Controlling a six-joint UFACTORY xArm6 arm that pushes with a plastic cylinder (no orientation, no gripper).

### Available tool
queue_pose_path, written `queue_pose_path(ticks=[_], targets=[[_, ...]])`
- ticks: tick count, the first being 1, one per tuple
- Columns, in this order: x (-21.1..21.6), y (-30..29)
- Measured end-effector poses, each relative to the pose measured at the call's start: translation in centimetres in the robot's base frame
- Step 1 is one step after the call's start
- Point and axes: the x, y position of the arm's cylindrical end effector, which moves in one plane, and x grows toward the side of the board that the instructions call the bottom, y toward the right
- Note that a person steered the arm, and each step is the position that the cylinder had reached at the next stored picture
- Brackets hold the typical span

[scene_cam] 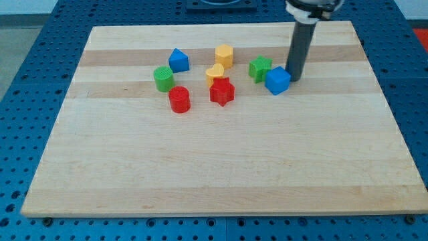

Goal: Keep blue cube below green star

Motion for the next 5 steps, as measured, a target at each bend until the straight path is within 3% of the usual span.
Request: queue_pose_path(ticks=[2, 4, 5], targets=[[1.2, -4.0], [1.6, -0.2], [3.8, 0.4]])
